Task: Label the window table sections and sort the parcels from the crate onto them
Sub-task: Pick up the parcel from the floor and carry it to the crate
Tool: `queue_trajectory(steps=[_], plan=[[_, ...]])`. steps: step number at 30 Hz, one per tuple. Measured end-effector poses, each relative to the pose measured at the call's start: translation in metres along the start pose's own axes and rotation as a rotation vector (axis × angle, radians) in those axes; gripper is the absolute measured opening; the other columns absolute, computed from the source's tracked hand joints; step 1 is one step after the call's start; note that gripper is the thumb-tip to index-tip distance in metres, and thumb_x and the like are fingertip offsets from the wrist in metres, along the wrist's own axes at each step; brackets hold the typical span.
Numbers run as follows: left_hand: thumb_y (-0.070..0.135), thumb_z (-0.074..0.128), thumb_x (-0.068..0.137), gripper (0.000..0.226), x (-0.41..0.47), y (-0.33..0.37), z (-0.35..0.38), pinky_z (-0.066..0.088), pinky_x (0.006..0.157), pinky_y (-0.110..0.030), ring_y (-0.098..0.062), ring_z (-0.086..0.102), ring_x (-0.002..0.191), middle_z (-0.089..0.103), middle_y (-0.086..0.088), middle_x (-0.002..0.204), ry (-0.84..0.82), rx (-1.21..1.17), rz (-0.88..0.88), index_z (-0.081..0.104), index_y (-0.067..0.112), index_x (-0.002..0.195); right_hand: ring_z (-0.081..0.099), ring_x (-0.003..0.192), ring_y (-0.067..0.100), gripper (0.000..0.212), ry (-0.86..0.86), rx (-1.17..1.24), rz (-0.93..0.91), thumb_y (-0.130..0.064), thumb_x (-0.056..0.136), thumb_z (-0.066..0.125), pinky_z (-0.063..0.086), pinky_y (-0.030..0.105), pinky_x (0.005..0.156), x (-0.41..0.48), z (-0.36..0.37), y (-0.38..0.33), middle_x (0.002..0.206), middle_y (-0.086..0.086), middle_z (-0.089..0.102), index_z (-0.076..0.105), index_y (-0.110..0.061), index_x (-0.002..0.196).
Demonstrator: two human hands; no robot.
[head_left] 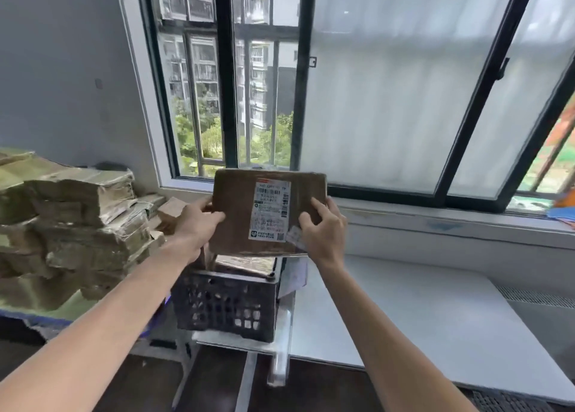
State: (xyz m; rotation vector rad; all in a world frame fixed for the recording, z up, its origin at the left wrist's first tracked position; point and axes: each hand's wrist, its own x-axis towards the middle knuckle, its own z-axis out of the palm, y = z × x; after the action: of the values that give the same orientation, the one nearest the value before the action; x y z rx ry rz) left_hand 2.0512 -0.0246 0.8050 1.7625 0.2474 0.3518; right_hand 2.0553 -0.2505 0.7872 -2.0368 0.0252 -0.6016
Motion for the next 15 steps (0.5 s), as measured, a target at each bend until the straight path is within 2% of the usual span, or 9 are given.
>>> queue_trajectory(steps=[2,5,9,12,15], plan=[[0.006,0.062,0.091,0.04,0.026,-0.002,0.009,0.053,0.061,-0.022,-0.015,0.068,0.08,0.071,-0.003,0.1,0.044,-0.007,-0.013,0.063,0.022,0.128,0.031,0.141,0.023,0.047,-0.042,0.039,0.006,-0.023,0.092,0.061,0.025,0.026,0.111,0.03,0.014,0.005,0.154,0.007,0.041,0.057,-0.012,0.138],[0.003,0.061,0.09,0.042,0.059,-0.006,0.018,0.052,0.056,-0.02,-0.013,0.067,0.077,0.07,-0.002,0.096,0.097,-0.005,-0.016,0.064,0.025,0.125,0.027,0.145,0.021,0.048,-0.09,0.05,0.007,-0.026,0.093,0.06,0.023,0.034,0.118,0.062,0.037,0.009,0.157,0.007,0.035,0.056,-0.014,0.139],[0.002,0.058,0.09,0.036,0.103,-0.017,0.023,0.049,0.062,-0.025,-0.023,0.067,0.089,0.072,-0.005,0.105,0.078,0.02,-0.028,0.065,0.03,0.112,0.026,0.146,0.022,0.048,-0.129,0.031,-0.003,-0.028,0.094,0.058,0.023,0.036,0.118,0.093,0.067,0.02,0.158,0.006,0.034,0.055,-0.015,0.14],[0.004,0.058,0.09,0.037,0.133,-0.029,0.026,0.05,0.066,-0.026,-0.021,0.066,0.093,0.07,-0.001,0.106,0.097,0.042,-0.039,0.066,0.027,0.117,0.024,0.145,0.022,0.049,-0.16,0.029,0.018,-0.026,0.095,0.057,0.025,0.038,0.117,0.112,0.094,0.033,0.158,0.005,0.033,0.053,-0.014,0.142],[0.005,0.058,0.089,0.038,0.164,-0.036,0.03,0.055,0.08,-0.034,-0.023,0.065,0.095,0.069,0.0,0.104,0.1,0.061,-0.055,0.065,0.026,0.119,0.024,0.145,0.024,0.049,-0.166,0.009,0.05,-0.026,0.095,0.056,0.027,0.037,0.116,0.129,0.12,0.042,0.158,0.005,0.034,0.053,-0.015,0.142]])
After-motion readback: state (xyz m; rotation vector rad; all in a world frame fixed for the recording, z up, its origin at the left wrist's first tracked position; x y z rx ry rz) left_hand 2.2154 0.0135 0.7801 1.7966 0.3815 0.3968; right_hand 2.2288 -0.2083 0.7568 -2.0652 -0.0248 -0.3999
